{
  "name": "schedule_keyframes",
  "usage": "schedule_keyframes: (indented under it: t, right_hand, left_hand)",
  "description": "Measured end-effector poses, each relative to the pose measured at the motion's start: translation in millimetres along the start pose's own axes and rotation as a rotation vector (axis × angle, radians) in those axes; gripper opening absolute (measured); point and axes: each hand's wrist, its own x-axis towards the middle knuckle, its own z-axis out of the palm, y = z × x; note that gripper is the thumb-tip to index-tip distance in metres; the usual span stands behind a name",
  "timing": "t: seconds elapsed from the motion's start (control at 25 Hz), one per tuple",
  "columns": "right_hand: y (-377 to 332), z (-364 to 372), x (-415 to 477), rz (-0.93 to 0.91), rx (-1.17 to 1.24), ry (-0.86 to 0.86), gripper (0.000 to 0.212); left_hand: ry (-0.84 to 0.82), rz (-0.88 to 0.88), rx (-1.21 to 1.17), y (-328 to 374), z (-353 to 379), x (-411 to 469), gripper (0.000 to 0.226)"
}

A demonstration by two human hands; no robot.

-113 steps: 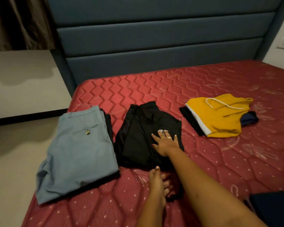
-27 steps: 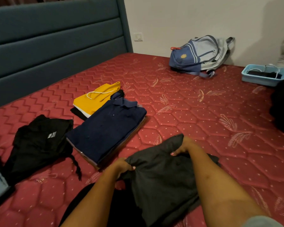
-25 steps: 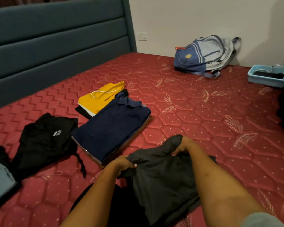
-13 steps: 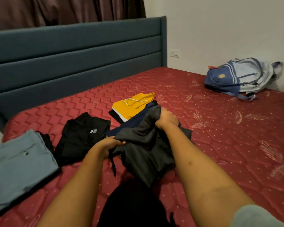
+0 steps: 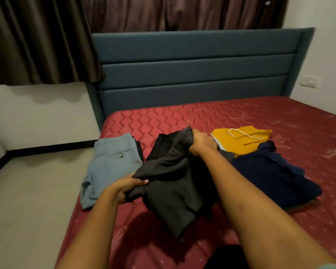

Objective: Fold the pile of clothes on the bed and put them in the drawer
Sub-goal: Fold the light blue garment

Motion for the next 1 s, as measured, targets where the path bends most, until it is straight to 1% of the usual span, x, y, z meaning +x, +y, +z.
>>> schedule_keyframes:
  t: [0.08, 0.16, 0.28, 0.32, 0.36, 0.4, 0.44, 0.48, 0.56, 0.64, 0.68, 0.72, 0.76, 0.8, 0.88, 0.92, 1.0]
  right_hand:
    - [-45.5, 6.6, 25.8, -0.109, -0.101, -0.018, 0.057]
    - [-99.6, 9.5, 56.6, -0.241, -0.191, -0.013, 0.06]
    - [-199.2, 29.5, 108.0, -0.521, -0.279, -0.002, 0.066]
    - [-227.6, 43.7, 119.2, -0.608, -0.314, 0.026, 0.07]
    - [-248.3, 61.3, 124.6, -0.672, -0.352, 0.09, 0.075]
    - [-269.5, 87.6, 131.6, -0.709, -0.363, 0.165, 0.082]
    - [-281.5, 116.6, 134.8, -0.704, -0.348, 0.223, 0.087]
    - [-284.9, 151.6, 134.0, -0.664, -0.331, 0.213, 0.089]
    - [-272.4, 227.6, 120.1, -0.593, -0.348, 0.024, 0.082]
    - [-249.6, 291.0, 103.5, -0.522, -0.373, -0.202, 0.07]
    - [-239.8, 311.6, 97.0, -0.481, -0.362, -0.264, 0.067]
    - [-234.0, 324.3, 93.5, -0.452, -0.35, -0.279, 0.069]
    - [-231.5, 329.1, 92.4, -0.441, -0.36, -0.259, 0.073]
    - [-232.8, 328.9, 93.1, -0.444, -0.387, -0.226, 0.075]
    - [-244.0, 321.1, 97.5, -0.457, -0.416, -0.146, 0.068]
    - [-255.9, 319.3, 99.5, -0.476, -0.411, -0.105, 0.066]
    - [-285.6, 321.3, 100.2, -0.542, -0.371, -0.056, 0.064]
  left_hand:
    - [0.009, 0.018, -0.131, -15.7, -23.6, 5.5, 0.031]
    - [0.044, 0.079, -0.237, -24.1, -51.2, 17.5, 0.037]
    - [0.136, 0.153, -0.431, -33.0, -97.2, 50.8, 0.051]
    - [0.174, 0.157, -0.473, -37.1, -108.7, 62.0, 0.053]
    - [0.221, 0.152, -0.503, -41.8, -115.6, 69.9, 0.054]
    - [0.28, 0.144, -0.513, -49.9, -129.1, 80.8, 0.054]
    - [0.343, 0.122, -0.497, -58.9, -140.4, 88.7, 0.057]
    - [0.405, 0.095, -0.448, -67.4, -152.9, 94.5, 0.063]
    - [0.563, 0.048, -0.266, -82.5, -180.0, 100.4, 0.079]
    - [0.799, 0.035, 0.021, -90.2, -202.6, 103.3, 0.082]
    - [0.891, 0.053, 0.185, -90.4, -208.4, 102.9, 0.082]
    - [0.921, 0.097, 0.338, -89.0, -211.9, 102.2, 0.082]
    - [0.886, 0.149, 0.476, -86.4, -211.9, 102.8, 0.08]
    - [0.811, 0.186, 0.578, -85.9, -209.6, 105.9, 0.073]
    - [0.653, 0.179, 0.707, -88.5, -207.0, 115.2, 0.059]
    - [0.628, 0.167, 0.726, -90.9, -213.2, 119.8, 0.055]
    - [0.649, 0.166, 0.718, -91.1, -236.2, 129.9, 0.051]
